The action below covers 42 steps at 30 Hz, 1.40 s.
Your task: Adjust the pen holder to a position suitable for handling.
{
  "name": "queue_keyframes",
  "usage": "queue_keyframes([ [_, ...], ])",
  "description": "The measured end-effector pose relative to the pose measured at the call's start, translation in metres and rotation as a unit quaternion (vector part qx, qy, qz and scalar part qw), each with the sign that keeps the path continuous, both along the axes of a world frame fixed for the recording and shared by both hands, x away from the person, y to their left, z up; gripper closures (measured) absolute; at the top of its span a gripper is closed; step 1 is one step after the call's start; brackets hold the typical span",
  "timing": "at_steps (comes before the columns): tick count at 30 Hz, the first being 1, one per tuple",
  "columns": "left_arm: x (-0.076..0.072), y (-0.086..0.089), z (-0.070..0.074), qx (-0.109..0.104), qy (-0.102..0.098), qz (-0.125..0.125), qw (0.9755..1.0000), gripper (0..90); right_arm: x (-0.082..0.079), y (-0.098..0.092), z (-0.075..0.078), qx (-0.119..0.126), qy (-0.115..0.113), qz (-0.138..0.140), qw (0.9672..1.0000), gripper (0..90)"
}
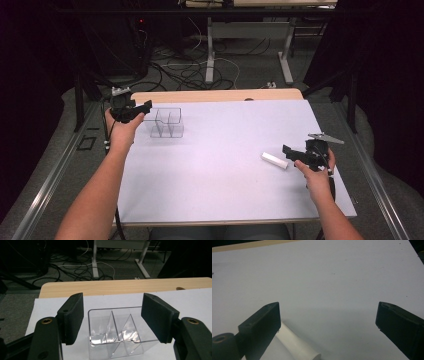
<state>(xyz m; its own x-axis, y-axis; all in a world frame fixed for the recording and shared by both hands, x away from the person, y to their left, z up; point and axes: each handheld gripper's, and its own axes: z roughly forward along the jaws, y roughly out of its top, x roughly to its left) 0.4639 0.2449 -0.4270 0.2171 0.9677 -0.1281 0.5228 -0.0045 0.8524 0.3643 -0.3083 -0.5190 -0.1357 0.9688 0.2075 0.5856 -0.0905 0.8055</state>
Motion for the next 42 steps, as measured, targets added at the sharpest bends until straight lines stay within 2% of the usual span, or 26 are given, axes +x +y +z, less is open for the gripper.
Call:
queue_keyframes([
  [1,0.002,0.0,-0.002,0.002,-0.003,0.003,1.0,36.3,0.0,0.0,0.0,0.0,0.001,0.0,1.0,5.6],
  [7,0.011,0.003,-0.009,0.011,0.007,0.017,0.9998,39.3,0.0,0.0,0.0,0.0,0.002,0.003,1.0,5.8],
  [8,0.011,0.004,-0.01,0.015,0.012,0.021,0.9996,43.3,0.0,0.0,0.0,-0.003,0.001,0.002,1.0,5.9],
  [9,0.013,0.004,-0.011,0.019,0.015,0.024,0.9994,43.6,0.0,0.001,0.0,0.001,0.004,0.003,1.0,5.9],
  [12,0.017,0.006,-0.016,0.026,0.022,0.029,0.999,40.8,0.0,0.001,0.0,0.001,0.006,0.004,1.0,6.0],
  [15,0.021,0.008,-0.022,0.039,0.041,0.023,0.9981,37.8,0.0,0.001,-0.001,0.001,0.005,0.004,1.0,6.0],
  [22,0.027,0.01,-0.028,0.036,0.057,0.024,0.9974,37.0,0.001,0.002,-0.002,-0.001,0.006,0.005,1.0,6.1],
  [25,0.03,0.011,-0.032,0.042,0.065,0.03,0.9965,36.9,0.001,0.001,-0.002,-0.004,0.006,0.01,0.9999,6.3],
  [28,0.031,0.01,-0.034,0.049,0.083,0.024,0.9951,42.6,0.001,0.002,-0.002,-0.003,0.008,0.01,0.9999,6.3],
  [29,0.031,0.009,-0.035,0.054,0.094,0.027,0.9937,44.7,0.001,0.002,-0.002,-0.003,0.008,0.009,0.9999,6.3],
  [30,0.032,0.008,-0.037,0.07,0.1,0.027,0.9922,48.3,0.001,0.002,-0.002,-0.003,0.009,0.009,0.9999,6.4],
  [36,0.033,0.007,-0.038,0.067,0.108,0.025,0.9916,58.9,0.001,0.003,-0.003,0.0,0.011,0.008,0.9999,6.4],
  [42,0.034,0.005,-0.04,0.072,0.117,0.017,0.9903,65.0,0.002,0.002,-0.004,-0.003,0.011,0.012,0.9999,6.5],
])
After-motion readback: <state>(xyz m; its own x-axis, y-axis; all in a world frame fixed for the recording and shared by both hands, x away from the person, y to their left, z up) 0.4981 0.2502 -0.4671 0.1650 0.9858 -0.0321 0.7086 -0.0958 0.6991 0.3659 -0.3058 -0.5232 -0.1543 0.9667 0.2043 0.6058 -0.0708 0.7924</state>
